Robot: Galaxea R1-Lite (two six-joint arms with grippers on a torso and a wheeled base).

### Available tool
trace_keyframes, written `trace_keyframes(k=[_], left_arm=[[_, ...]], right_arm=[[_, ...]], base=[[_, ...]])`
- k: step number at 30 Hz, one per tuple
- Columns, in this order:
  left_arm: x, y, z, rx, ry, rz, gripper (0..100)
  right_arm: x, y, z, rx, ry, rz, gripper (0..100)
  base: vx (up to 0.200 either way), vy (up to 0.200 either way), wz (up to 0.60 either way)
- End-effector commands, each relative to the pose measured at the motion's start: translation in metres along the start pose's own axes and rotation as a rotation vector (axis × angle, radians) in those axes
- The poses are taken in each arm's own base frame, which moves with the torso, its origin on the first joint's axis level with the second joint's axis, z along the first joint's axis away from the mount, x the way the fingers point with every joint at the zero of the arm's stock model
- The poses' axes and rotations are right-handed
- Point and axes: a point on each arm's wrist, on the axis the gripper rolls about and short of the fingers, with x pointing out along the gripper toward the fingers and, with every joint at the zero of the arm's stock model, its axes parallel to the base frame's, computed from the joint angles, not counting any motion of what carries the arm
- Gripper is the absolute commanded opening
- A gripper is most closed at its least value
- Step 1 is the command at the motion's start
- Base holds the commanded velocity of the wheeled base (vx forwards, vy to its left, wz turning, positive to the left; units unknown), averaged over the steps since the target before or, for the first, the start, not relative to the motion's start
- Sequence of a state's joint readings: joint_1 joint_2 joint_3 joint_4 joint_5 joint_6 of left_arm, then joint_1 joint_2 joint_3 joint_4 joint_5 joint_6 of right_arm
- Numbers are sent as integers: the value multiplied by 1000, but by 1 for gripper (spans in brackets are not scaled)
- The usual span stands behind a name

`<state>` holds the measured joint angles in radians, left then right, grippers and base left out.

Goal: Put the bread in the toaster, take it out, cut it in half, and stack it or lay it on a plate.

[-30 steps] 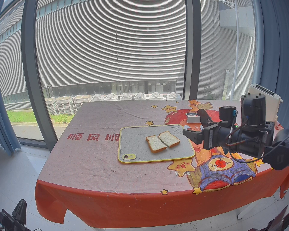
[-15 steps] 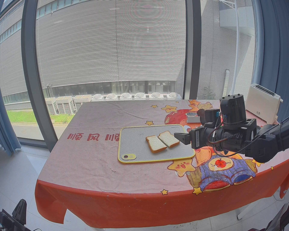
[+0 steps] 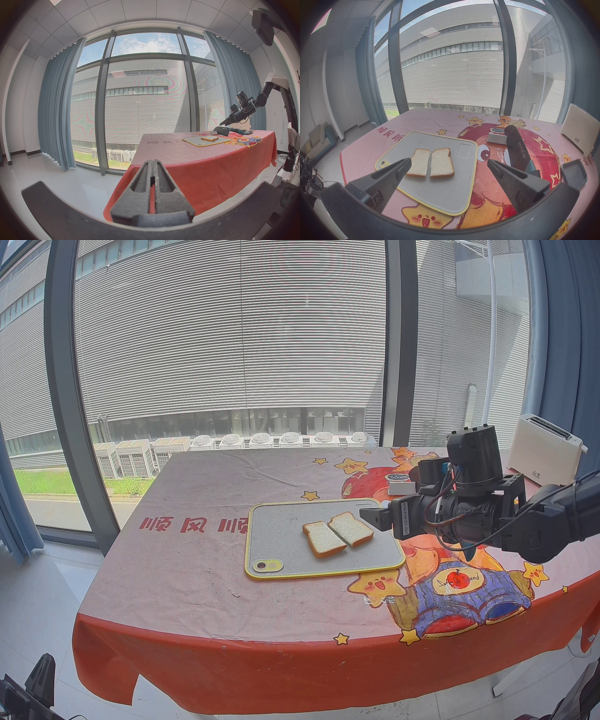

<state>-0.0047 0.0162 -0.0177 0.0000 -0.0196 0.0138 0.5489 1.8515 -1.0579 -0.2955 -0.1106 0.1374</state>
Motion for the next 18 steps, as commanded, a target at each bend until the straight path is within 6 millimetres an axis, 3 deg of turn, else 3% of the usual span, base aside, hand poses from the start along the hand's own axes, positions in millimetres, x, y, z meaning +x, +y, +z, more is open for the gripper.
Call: trace_keyframes(k=[1, 18], left_arm=[[0, 0, -5, 0, 1, 0, 0], [0, 0, -5, 0, 1, 0, 0]], right_arm=[[7, -2, -4, 1, 18, -9, 100], [14, -4, -6, 2, 30, -15, 100]], base=[[0, 0, 0], [0, 0, 0]])
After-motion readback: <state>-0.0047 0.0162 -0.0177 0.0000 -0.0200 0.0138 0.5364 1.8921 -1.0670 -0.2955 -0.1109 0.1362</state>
